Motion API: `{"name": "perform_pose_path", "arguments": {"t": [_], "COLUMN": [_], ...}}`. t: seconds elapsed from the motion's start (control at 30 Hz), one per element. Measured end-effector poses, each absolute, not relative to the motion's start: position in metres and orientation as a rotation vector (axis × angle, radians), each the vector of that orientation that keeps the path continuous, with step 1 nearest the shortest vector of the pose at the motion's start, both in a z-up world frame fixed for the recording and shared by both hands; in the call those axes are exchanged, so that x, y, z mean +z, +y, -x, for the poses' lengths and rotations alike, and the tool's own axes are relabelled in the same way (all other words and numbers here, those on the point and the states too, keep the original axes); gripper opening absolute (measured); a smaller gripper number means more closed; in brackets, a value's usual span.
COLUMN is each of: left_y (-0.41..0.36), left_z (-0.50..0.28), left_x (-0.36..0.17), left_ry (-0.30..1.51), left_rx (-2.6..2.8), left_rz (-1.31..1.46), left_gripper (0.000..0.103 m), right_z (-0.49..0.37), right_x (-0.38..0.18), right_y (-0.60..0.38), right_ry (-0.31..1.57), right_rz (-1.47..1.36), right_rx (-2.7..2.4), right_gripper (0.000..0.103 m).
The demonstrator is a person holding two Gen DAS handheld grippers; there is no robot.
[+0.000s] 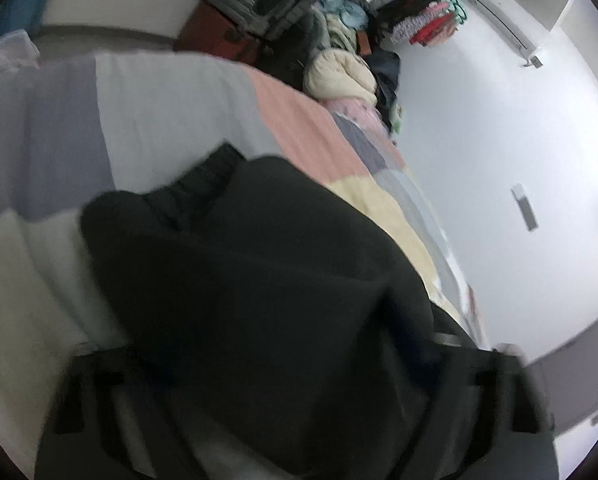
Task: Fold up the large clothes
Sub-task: 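Grasp the other sleeve cuff with the left tool and lift it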
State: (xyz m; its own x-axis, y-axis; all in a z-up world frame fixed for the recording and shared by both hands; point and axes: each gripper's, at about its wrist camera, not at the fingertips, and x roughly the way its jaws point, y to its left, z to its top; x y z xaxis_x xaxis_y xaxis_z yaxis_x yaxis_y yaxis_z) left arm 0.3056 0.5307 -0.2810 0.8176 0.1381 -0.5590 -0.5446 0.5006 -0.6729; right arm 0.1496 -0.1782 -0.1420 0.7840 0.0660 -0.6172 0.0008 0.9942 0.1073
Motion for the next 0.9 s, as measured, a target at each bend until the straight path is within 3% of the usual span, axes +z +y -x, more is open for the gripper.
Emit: {"name": "perform_pose_path", "arguments": {"t": [0.13,0.23,0.43,0.9], "left_y": [0.528,0.524,0.502,0.383], "left_z": [-0.305,-0.296,-0.270,-0.264], "left_x": [-0.267,-0.248,-0.183,-0.025], "left_ry": [0.485,0.488,0.428,0.359], "left_rx": [0.445,0.448,0.542,0.486], "left_rz": [0.896,0.853,0.697,0.355], "left_gripper": [0.031,0.019,0.011,0.010], "right_z": [-0.152,-0.148,-0.138,-0.104], "right_x": [-0.142,-0.141,-0.135,-0.119], "right_y": [-0.183,-0.187,-0.188,-0.218], "right_ry": [0.672,0.666,0.647,0.566], "right_rz": [-0.098,-0.111,-0.095,-0.101], "right_rx": [0.005,0.009,0.043,0.088], "right_gripper": [0.102,0.102,0.102,0.103]}}
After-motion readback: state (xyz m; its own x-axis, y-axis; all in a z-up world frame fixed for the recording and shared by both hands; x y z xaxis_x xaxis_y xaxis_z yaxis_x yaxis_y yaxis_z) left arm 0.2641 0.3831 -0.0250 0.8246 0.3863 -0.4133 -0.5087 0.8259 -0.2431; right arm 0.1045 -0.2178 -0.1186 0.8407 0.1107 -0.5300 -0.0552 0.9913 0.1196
